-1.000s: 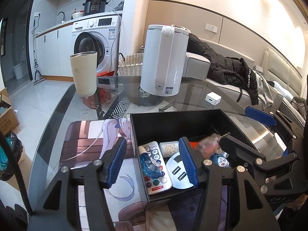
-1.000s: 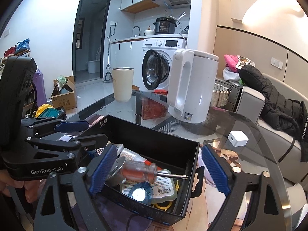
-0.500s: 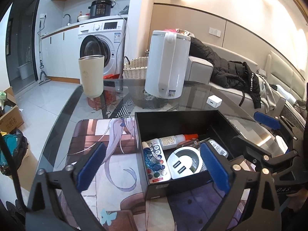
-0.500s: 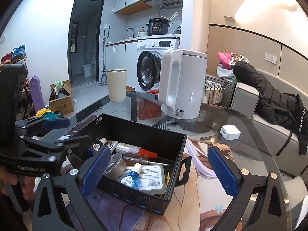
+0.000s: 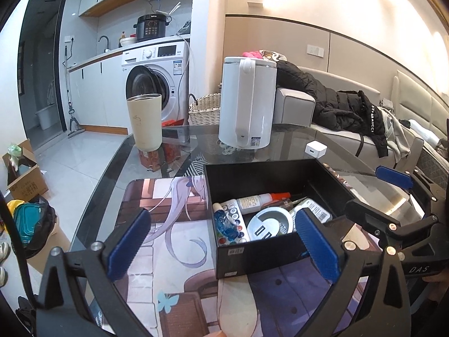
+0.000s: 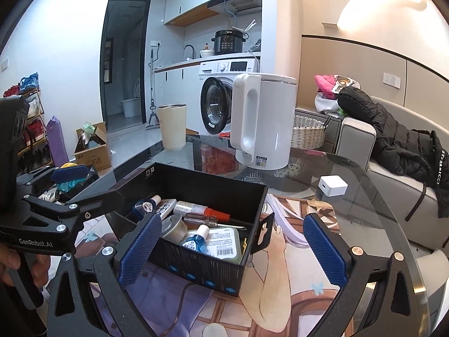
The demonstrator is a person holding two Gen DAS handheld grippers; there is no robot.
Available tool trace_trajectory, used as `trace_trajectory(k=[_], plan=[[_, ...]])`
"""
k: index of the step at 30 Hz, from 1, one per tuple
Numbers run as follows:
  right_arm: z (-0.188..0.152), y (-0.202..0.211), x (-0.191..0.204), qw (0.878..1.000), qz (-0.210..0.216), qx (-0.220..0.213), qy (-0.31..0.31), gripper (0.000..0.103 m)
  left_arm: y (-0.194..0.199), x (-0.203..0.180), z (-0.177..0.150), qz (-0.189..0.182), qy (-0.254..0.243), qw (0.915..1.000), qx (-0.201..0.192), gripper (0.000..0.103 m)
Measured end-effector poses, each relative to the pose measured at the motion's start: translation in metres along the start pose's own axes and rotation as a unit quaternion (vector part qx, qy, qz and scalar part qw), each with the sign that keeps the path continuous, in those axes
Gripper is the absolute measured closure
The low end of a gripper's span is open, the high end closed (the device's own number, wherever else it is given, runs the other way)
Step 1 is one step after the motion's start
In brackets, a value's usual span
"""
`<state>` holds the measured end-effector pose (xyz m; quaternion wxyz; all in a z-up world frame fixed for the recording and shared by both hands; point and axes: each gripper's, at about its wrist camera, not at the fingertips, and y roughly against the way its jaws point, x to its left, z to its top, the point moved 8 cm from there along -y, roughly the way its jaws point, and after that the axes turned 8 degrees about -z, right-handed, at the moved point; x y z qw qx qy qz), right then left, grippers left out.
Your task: Organize rigid objects
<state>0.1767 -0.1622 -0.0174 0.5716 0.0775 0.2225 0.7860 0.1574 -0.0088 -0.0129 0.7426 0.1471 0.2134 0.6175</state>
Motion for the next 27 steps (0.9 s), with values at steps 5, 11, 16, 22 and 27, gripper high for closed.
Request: trace_trajectory(k=[5, 11, 16, 22, 27], plan=[[-0.008, 0.001, 0.003, 1.000, -0.001, 0.002, 0.008, 0.001, 0.000, 0.000, -0.007, 0.000, 0.010, 0.9999, 0.003, 0.000], [-0.013, 0.001, 0.004, 1.000, -0.007, -0.005, 0.013, 0.001, -0.004, -0.002, -0.013, -0.001, 0.008, 1.0000, 0.004, 0.000], [-0.011, 0.004, 0.001, 1.000, -0.004, -0.015, 0.001, 0.001, -0.006, -0.008, -0.015, -0.003, 0.000, 1.0000, 0.002, 0.000], [-0.011, 0.004, -0.004, 1.000, -0.003, -0.016, -0.013, 0.001, -0.006, -0.008, -0.016, -0.005, 0.001, 1.0000, 0.000, 0.000], [-0.011, 0.004, -0.002, 1.000, -0.006, -0.018, -0.003, 0.001, -0.007, -0.003, -0.018, -0.007, 0.013, 0.9999, 0.003, 0.000]])
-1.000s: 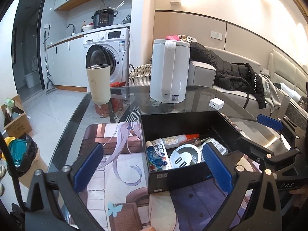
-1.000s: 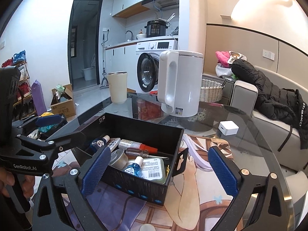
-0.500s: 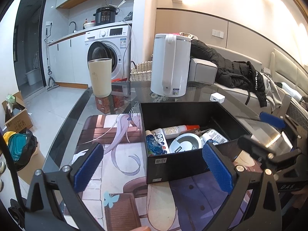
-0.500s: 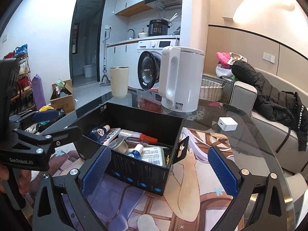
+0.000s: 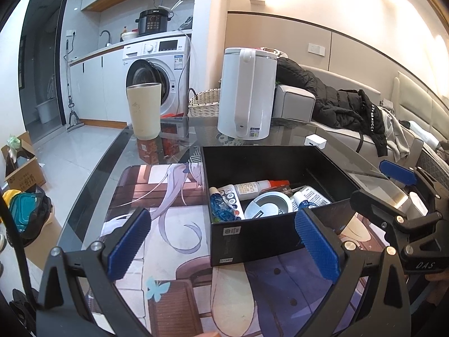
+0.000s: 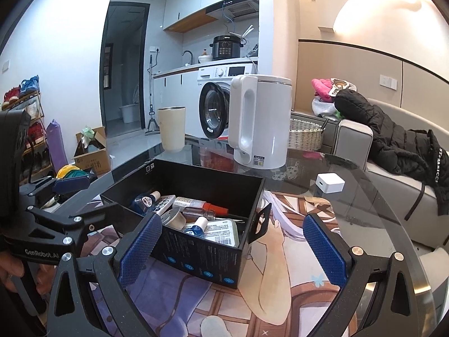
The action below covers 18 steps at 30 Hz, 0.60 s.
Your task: Organize rigid objects
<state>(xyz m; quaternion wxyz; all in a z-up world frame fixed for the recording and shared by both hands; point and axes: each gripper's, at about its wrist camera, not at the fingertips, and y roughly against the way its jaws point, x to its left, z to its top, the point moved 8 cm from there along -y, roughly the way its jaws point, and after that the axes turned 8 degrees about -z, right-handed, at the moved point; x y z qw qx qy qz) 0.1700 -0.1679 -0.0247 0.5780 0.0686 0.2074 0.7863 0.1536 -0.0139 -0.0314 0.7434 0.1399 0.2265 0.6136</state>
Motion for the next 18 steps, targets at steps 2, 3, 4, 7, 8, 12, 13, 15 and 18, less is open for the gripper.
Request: trace_trajectory(k=[2, 3, 4, 7, 8, 12, 13, 15, 18], plan=[[-0.0007, -0.0006, 0.0012, 1.000, -0.001, 0.001, 0.003, 0.001, -0.0004, 0.0004, -0.0003, 0.000, 0.002, 1.0000, 0.001, 0.000], [-0.0007, -0.0009, 0.0009, 1.000, -0.001, 0.001, 0.004, 0.001, -0.0007, 0.0001, -0.0004, 0.000, 0.001, 1.0000, 0.001, 0.000], [-0.0010, -0.0007, 0.0016, 1.000, -0.001, 0.001, 0.003, 0.001, -0.0008, -0.0005, -0.0005, 0.000, 0.000, 1.0000, 0.002, 0.000], [-0.0013, -0.0005, 0.0021, 1.000, -0.001, 0.001, 0.001, 0.001, -0.0006, -0.0026, -0.0002, 0.002, -0.007, 1.0000, 0.001, 0.000], [-0.0012, -0.0002, 0.0018, 1.000, -0.001, 0.001, 0.000, 0.001, -0.0001, -0.0032, -0.0003, 0.003, -0.008, 1.0000, 0.000, 0.000], [-0.0015, -0.0003, 0.0016, 1.000, -0.001, 0.002, 0.000, 0.001, 0.0007, -0.0050, 0.0000, 0.004, -0.014, 0.9999, -0.002, 0.000], [-0.0015, -0.0003, 0.0018, 1.000, -0.001, 0.002, 0.000, 0.001, 0.0005, -0.0050, 0.0000, 0.004, -0.014, 0.9999, -0.002, 0.000], [-0.0014, 0.0000, 0.0019, 1.000, -0.001, 0.001, 0.000, 0.001, 0.0004, -0.0047, -0.0001, 0.004, -0.015, 0.9999, -0.001, 0.000], [-0.0014, -0.0002, 0.0016, 1.000, -0.001, 0.002, 0.000, 0.001, 0.0005, -0.0051, 0.0000, 0.005, -0.016, 0.9999, -0.001, 0.000]])
